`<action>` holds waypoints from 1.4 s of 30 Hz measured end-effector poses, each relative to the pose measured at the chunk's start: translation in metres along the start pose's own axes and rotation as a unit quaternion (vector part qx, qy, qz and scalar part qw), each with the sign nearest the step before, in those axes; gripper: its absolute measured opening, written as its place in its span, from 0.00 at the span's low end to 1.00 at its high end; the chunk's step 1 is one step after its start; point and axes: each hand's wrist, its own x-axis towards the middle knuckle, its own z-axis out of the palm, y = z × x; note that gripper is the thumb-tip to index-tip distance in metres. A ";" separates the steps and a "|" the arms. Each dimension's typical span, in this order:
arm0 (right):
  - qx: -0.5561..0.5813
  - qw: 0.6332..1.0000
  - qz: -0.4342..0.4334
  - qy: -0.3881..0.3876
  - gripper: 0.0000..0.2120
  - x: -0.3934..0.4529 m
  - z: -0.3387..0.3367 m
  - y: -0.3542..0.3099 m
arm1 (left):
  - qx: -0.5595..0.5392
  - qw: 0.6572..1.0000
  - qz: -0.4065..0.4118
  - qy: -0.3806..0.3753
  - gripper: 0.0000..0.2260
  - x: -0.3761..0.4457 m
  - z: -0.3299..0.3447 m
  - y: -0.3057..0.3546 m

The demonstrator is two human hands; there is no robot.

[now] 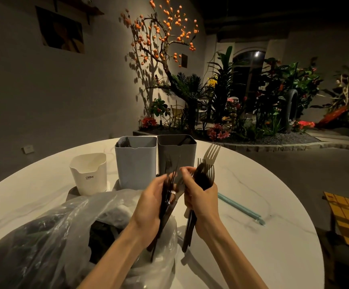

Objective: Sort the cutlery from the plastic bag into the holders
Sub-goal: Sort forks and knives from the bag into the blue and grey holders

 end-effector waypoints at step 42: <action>0.068 0.989 -0.068 0.108 0.11 0.009 -0.018 -0.035 | 0.113 0.969 0.158 0.153 0.09 0.008 -0.011 0.007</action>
